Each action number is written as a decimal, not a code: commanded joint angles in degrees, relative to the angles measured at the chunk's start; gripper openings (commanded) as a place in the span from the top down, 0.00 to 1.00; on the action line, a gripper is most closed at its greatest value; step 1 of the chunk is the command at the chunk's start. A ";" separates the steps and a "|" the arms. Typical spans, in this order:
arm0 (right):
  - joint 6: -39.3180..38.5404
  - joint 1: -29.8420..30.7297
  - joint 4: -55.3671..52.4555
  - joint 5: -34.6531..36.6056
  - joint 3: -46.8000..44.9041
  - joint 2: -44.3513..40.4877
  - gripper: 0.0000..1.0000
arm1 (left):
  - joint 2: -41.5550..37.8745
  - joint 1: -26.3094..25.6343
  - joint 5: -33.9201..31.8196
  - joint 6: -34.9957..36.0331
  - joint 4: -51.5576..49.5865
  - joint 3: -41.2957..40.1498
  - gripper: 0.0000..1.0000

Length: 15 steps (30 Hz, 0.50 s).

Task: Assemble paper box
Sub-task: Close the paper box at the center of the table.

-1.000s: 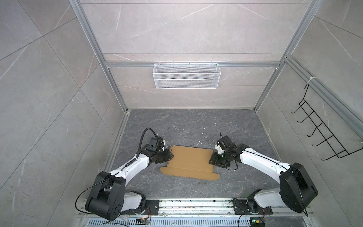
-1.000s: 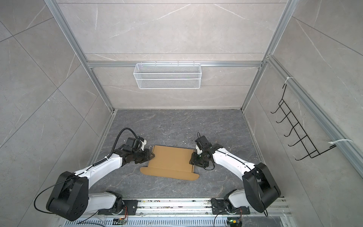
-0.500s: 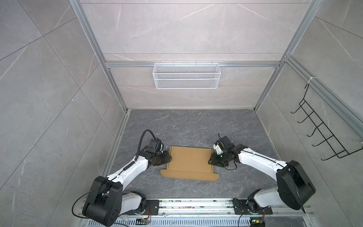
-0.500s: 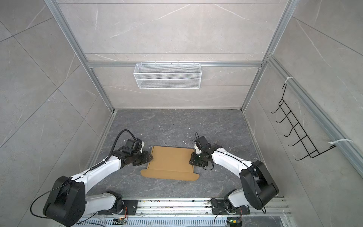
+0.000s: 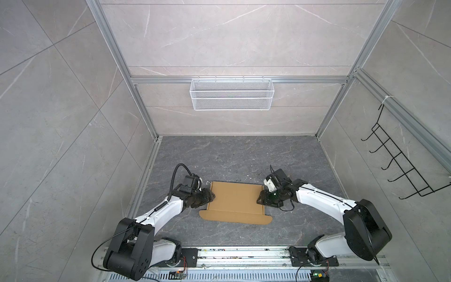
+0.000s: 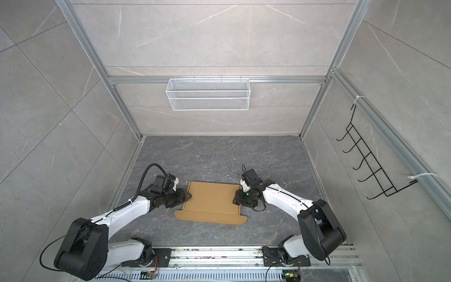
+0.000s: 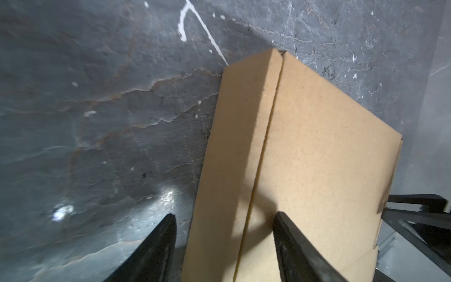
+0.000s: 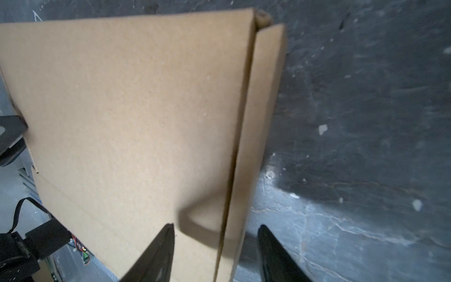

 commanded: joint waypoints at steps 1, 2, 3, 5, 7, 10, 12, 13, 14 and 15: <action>1.49 0.16 2.92 -2.97 -0.64 1.56 0.45 | 1.03 -0.24 3.15 -2.13 4.99 -0.30 0.37; 2.00 0.16 3.75 -3.59 -0.20 1.80 0.47 | 0.91 -0.40 3.35 -2.27 5.59 -0.34 0.38; 2.47 0.17 4.45 -4.09 0.33 2.11 0.49 | 0.69 -0.46 3.43 -2.35 6.19 -0.19 0.40; 3.01 0.17 4.65 -4.34 2.18 3.05 0.53 | 0.62 -0.42 3.54 -2.26 6.95 0.43 0.43; 2.94 0.17 3.93 -3.91 4.52 4.45 0.55 | 1.18 -0.43 3.61 -1.64 7.02 1.96 0.46; 2.11 0.08 3.35 -2.99 8.07 6.23 0.55 | 2.95 -0.35 2.61 0.16 6.54 5.12 0.47; 0.82 -0.27 2.25 -1.71 10.69 7.68 0.52 | 4.91 -0.19 1.58 1.32 5.90 7.26 0.46; 0.18 -0.44 1.57 -1.33 11.69 8.33 0.51 | 5.70 0.01 1.07 1.69 5.16 8.03 0.45; -0.83 -0.90 0.79 -1.15 12.39 8.88 0.49 | 6.23 0.34 0.64 2.01 3.95 8.76 0.43; -1.91 -1.38 0.01 -0.69 12.77 9.07 0.46 | 6.28 0.67 0.05 2.18 3.07 8.88 0.40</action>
